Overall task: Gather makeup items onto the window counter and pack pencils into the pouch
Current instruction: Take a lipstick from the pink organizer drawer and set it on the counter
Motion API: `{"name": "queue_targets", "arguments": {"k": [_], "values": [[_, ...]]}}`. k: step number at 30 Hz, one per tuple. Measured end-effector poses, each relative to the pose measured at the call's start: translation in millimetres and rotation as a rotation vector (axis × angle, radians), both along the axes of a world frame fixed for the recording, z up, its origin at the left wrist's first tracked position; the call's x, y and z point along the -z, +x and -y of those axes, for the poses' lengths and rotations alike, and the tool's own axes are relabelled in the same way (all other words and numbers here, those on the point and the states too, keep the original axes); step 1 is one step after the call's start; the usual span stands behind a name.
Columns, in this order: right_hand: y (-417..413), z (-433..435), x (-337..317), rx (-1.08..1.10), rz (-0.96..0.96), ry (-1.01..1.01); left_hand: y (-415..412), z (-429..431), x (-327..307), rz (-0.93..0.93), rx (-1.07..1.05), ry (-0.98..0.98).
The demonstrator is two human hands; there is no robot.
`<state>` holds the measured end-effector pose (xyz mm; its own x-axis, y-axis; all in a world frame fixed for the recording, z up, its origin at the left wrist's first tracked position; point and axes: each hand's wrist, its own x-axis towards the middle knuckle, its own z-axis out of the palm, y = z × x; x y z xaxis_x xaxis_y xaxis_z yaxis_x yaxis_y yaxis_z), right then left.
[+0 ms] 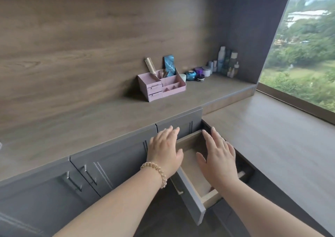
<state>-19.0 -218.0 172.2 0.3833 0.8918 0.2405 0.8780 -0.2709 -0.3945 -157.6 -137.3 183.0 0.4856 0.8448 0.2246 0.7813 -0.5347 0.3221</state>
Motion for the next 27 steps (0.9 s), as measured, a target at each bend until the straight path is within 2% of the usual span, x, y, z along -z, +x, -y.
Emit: {"name": "queue_targets", "arguments": {"k": [8, 17, 21, 23, 27], "values": [[23, -130, 5, -0.139, -0.015, -0.009, 16, -106, 5, -0.002, -0.137, 0.028], [33, -283, 34, -0.417, 0.171, -0.046, 9, -233, 16, -0.029, -0.375, 0.079], [38, -339, 55, -0.471, 0.246, -0.068, 2, -291, 33, -0.132, -0.34, 0.13], [40, -363, 63, -0.516, 0.344, -0.047, -1, -320, 38, -0.182, -0.296, 0.168], [42, -411, 81, -0.543, 0.481, -0.032, 2, -380, 60, -0.172, -0.273, 0.231]]}}
